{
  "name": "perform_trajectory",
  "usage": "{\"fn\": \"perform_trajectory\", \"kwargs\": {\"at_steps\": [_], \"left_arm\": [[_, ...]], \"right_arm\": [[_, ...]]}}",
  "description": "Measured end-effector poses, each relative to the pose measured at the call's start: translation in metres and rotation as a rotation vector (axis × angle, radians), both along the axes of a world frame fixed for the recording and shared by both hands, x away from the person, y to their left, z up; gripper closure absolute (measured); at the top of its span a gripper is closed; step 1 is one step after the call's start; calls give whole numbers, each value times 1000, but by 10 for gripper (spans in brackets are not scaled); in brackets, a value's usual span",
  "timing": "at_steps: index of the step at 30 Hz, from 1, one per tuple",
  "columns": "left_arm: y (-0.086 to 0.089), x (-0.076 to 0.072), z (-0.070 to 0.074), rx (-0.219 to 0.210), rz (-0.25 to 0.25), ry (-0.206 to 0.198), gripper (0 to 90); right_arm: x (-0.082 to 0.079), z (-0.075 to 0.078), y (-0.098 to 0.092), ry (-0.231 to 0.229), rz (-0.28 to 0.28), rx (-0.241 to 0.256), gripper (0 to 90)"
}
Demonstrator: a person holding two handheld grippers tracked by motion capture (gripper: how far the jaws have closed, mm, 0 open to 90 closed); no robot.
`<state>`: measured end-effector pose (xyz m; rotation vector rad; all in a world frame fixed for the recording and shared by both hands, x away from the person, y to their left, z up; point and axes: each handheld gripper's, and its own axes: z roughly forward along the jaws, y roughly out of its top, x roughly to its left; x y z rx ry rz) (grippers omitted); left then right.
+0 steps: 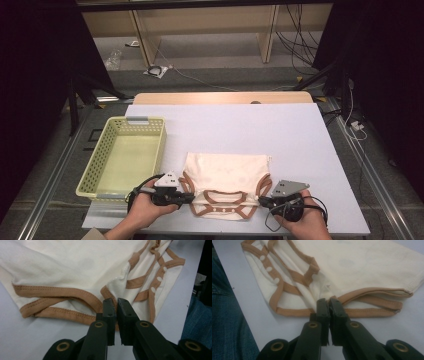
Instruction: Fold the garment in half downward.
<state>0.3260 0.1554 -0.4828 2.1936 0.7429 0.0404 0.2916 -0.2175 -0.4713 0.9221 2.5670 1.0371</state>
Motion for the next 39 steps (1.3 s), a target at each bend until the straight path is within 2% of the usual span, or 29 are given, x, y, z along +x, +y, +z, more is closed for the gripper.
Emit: {"fn": "perform_trajectory", "kwargs": {"at_steps": [3, 9, 17, 21, 24, 28, 31, 33, 36, 39], "left_arm": [[0, -1, -2, 7, 2, 5, 831], [-1, -4, -2, 30, -12, -9, 826], [-2, -6, -3, 39, -22, 4, 811], [-1, -8, -1, 30, -20, 5, 796], [2, -10, 6, 21, -9, -1, 750], [7, -11, 18, -3, 12, -38, 645], [12, -10, 29, -29, 27, -60, 630], [14, -7, 33, -34, 38, -70, 654], [12, 0, 33, -41, 47, -53, 736], [2, 6, 31, -33, 35, -29, 791]], "right_arm": [[0, -1, 0, 9, 11, -5, 874], [-1, -2, 0, 26, 27, -12, 873], [-2, -4, -1, 45, 50, -14, 869], [-3, -4, -2, 53, 63, -18, 873], [-4, -4, -4, 52, 67, -19, 864], [-4, -1, -10, 44, 58, -6, 848], [-2, 2, -17, 28, 23, 11, 837], [1, 4, -22, 6, -16, 35, 834], [9, 10, -26, -25, -97, 62, 865], [19, 15, -20, -17, -127, 53, 891]]}}
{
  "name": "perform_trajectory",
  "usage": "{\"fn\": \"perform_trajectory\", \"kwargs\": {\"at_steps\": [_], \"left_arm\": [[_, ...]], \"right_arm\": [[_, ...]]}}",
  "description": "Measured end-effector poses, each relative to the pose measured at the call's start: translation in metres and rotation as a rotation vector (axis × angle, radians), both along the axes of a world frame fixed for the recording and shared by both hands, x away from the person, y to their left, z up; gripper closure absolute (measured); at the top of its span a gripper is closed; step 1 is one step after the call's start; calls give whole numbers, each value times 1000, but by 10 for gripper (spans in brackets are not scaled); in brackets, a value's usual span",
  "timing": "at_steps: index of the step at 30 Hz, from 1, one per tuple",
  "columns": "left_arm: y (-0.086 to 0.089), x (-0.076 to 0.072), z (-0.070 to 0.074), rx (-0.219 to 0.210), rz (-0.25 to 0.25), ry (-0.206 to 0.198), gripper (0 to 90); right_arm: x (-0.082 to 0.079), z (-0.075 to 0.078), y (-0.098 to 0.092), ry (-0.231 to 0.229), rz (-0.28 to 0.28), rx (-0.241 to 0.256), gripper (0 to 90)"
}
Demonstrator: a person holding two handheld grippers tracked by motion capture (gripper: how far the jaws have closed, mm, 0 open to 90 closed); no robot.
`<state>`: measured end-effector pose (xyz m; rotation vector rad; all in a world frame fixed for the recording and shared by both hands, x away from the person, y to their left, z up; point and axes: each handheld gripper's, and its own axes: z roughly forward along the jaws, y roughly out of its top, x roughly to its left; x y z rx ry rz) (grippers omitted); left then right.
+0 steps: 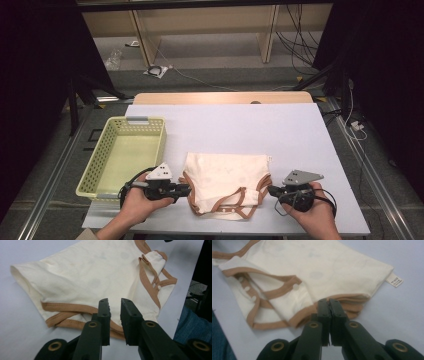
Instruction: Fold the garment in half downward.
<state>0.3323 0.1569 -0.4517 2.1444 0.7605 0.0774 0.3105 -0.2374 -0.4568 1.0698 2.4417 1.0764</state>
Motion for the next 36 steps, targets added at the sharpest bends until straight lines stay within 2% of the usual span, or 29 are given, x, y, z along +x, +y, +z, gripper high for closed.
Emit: {"fn": "perform_trajectory", "kwargs": {"at_steps": [4, 9, 13, 15, 18, 27, 32, 36], "left_arm": [[-17, 7, -2, 6, -35, 22, 843], [-33, 14, -10, 33, -66, 53, 894], [-39, 16, -15, 58, -91, 69, 896], [-40, 16, -18, 64, -98, 75, 896], [-41, 15, -21, 74, -108, 85, 896], [-41, 12, -28, 99, -141, 114, 895], [-40, 9, -30, 108, -154, 122, 895], [-39, 5, -30, 113, -168, 123, 890]], "right_arm": [[19, -4, 18, 58, -18, -30, 900], [42, -8, 35, 102, -13, -60, 900], [47, -11, 46, 152, 36, -82, 900], [47, -13, 48, 173, 61, -98, 900], [45, -16, 50, 202, 75, -97, 900], [34, -14, 46, 239, 124, -83, 900], [22, -14, 47, 275, 184, -96, 900], [10, -12, 48, 282, 225, -100, 900]]}}
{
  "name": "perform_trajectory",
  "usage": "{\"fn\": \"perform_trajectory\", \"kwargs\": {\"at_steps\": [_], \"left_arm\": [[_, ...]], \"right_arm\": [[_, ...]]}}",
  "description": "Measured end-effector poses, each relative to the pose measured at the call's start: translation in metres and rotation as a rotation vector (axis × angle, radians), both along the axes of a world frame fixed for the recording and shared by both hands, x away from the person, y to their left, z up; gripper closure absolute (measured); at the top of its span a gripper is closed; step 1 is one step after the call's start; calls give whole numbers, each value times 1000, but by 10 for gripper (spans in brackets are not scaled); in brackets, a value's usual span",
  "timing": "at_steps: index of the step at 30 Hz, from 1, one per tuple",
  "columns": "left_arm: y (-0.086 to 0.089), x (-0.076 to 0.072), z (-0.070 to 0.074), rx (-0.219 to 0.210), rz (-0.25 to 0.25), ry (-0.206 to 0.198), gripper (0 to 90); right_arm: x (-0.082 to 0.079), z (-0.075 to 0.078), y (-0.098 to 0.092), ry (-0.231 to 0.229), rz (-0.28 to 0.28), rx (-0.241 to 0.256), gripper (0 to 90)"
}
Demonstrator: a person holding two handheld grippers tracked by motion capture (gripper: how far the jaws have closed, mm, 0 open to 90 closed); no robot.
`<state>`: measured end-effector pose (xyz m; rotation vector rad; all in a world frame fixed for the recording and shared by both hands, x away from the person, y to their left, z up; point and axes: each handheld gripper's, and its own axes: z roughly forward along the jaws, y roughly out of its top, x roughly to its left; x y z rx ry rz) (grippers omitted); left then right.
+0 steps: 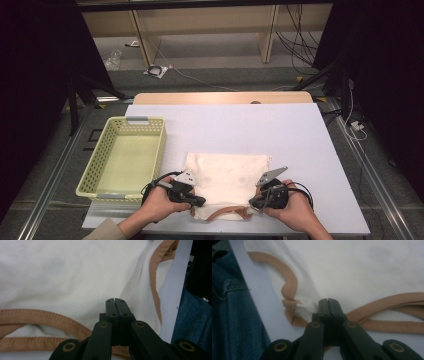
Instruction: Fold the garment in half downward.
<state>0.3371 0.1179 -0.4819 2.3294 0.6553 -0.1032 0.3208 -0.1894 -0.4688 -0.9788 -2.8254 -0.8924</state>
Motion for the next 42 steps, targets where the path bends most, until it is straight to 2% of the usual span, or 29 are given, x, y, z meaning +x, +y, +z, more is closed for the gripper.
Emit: {"fn": "perform_trajectory", "kwargs": {"at_steps": [8, 19, 22, 24, 29, 33, 35, 37, 42], "left_arm": [[2, -4, -2, 18, -14, 3, 880], [5, -6, -3, 13, -6, -1, 869], [6, -7, -2, 14, 0, -22, 847], [8, -8, -1, 9, 19, -46, 811], [12, -9, 2, -44, 74, -119, 683], [13, -11, 5, -84, 99, -138, 557], [13, -13, 6, -102, 115, -137, 513], [13, -14, 7, -110, 134, -124, 454], [15, -20, 7, -137, 165, -123, 362]], "right_arm": [[-19, -2, 3, 15, 62, -13, 900], [-18, -4, 2, -8, 40, 7, 890], [-18, -2, 1, -17, 19, 25, 867], [-17, 0, 0, -40, -2, 43, 833], [-9, 3, -2, -137, -90, 115, 722], [-2, 4, -2, -191, -138, 163, 626], [1, 3, -1, -196, -170, 182, 569], [5, 3, 1, -215, -180, 199, 525], [11, 4, 6, -239, -216, 234, 420]]}}
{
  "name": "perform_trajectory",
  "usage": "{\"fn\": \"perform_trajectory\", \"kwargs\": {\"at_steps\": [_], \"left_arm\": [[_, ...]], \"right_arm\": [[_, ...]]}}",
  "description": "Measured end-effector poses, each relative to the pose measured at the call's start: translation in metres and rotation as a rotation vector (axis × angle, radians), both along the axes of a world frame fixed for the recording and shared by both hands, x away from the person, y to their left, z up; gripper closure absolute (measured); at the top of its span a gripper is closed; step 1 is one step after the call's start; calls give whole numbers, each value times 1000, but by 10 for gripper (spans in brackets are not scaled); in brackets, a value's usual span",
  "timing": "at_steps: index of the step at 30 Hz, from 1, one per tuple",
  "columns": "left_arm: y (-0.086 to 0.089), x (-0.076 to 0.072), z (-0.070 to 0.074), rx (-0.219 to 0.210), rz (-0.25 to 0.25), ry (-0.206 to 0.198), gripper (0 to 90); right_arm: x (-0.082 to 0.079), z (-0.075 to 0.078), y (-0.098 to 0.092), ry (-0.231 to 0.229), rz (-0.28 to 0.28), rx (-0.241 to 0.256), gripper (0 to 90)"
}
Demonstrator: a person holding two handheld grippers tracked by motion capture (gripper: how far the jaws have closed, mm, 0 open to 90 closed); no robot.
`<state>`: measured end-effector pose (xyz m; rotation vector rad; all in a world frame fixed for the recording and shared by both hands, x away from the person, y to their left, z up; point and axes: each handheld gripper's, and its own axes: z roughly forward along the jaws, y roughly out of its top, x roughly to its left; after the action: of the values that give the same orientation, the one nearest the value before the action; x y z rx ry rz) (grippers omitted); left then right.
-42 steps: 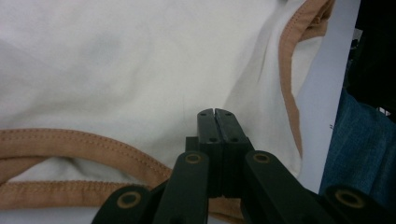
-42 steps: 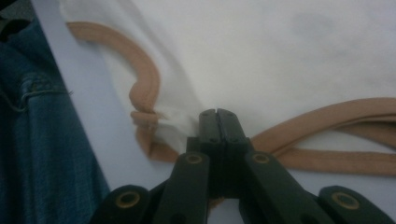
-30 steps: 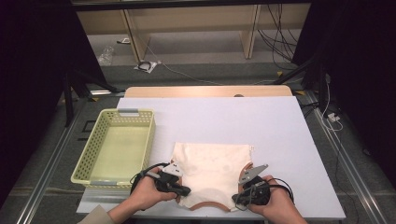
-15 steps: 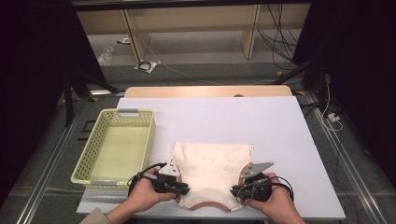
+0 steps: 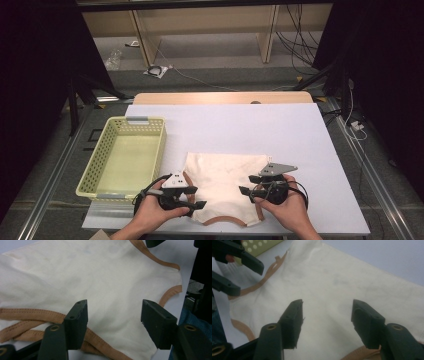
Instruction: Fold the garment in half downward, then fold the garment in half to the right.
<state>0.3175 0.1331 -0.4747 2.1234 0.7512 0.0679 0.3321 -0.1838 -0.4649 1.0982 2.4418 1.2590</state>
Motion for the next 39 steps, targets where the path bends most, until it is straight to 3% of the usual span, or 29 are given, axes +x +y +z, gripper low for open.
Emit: {"fn": "perform_trajectory", "kwargs": {"at_steps": [6, 16, 25, 36, 39], "left_arm": [[3, -5, -2, -24, 10, 7, 338], [7, -9, -2, 8, 57, -9, 380], [6, -9, -2, 23, 57, -12, 386], [5, -11, -5, 66, 73, -2, 390], [5, -11, -6, 81, 94, 19, 399]], "right_arm": [[3, 1, 2, -15, -29, 29, 360], [2, 0, 2, -12, -29, 30, 359], [1, 1, 1, -10, -28, 36, 360], [2, 3, -2, -16, -41, 45, 355], [2, 3, -1, -17, -37, 42, 355]]}}
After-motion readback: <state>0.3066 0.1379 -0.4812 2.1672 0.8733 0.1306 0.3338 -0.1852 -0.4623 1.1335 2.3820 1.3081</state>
